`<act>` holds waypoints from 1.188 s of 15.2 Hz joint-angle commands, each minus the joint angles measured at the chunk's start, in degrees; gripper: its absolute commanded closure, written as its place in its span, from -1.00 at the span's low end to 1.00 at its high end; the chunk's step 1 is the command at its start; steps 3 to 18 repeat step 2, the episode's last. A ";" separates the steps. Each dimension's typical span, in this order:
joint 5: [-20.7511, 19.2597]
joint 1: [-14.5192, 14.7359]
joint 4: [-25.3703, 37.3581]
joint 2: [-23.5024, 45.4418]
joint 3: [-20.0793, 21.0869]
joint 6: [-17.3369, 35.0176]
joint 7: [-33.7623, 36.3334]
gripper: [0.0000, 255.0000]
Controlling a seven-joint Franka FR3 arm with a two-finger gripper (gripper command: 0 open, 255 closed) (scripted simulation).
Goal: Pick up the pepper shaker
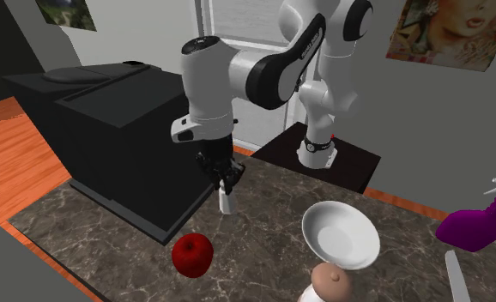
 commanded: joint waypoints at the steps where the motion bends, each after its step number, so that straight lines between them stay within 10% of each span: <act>1: -0.05 -0.07 0.80 -0.18 -0.07 -0.87 0.08 1.00; 18: -0.05 -0.07 0.81 -0.17 -0.07 -0.87 0.08 1.00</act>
